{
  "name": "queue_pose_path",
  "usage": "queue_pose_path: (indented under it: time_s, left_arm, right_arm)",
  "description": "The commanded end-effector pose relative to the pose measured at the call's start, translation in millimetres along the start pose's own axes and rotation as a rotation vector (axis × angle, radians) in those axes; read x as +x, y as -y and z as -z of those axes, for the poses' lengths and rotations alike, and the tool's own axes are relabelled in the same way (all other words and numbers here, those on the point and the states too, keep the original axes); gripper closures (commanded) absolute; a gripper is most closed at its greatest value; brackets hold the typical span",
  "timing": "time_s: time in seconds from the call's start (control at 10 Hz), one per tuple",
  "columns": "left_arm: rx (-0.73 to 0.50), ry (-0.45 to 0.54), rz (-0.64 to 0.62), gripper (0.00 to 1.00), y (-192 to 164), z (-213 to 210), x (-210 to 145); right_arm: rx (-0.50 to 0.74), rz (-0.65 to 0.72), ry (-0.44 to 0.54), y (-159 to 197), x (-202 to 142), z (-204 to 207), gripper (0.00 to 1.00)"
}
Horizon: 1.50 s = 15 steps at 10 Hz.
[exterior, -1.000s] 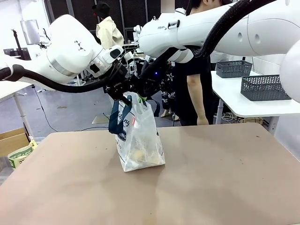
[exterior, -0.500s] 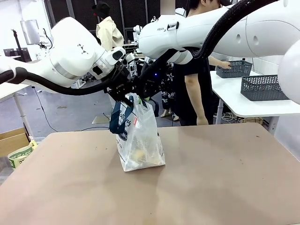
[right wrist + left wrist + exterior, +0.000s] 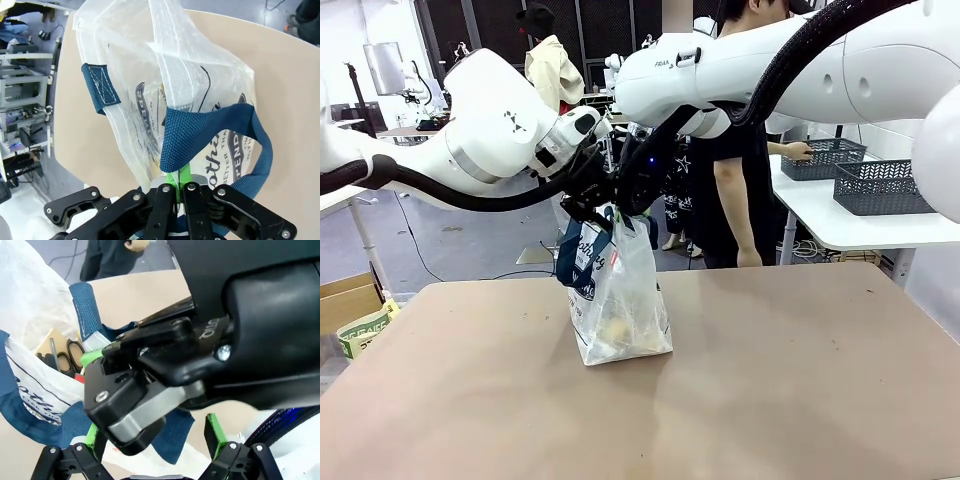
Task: Transfer purchased items from the store into the shopping bag.
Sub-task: Move the Reusable shopping bag to the right side of the table.
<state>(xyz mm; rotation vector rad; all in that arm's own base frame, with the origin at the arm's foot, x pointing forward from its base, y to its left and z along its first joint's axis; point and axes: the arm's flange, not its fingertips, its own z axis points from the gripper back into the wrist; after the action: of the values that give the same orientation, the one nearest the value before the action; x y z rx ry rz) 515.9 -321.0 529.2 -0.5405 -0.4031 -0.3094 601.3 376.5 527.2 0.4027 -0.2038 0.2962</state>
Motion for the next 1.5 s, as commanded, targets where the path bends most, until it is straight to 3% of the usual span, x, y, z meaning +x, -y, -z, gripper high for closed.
queue_pose_path:
  time_s: [0.0, 0.3, 0.8, 1.4]
  left_arm:
    - [0.039, 0.007, -0.018, 0.0, 4.5, 7.1, -2.6]
    - [0.073, -0.017, -0.019, 0.04, -0.1, 12.2, -8.3]
    - [0.088, -0.004, -0.036, 0.97, -3.1, 10.5, -8.2]
    - [0.141, -0.069, -0.049, 1.0, -11.2, -1.1, -15.4]
  right_arm:
    - [0.043, 0.014, -0.003, -0.4, 1.5, 1.9, 1.0]
    - [0.047, 0.014, -0.002, 0.2, 1.5, 2.0, 1.0]
    - [0.052, 0.014, -0.005, 0.7, 1.8, 1.5, 1.0]
    - [0.039, 0.002, -0.024, 2.7, 0.6, 2.7, 1.0]
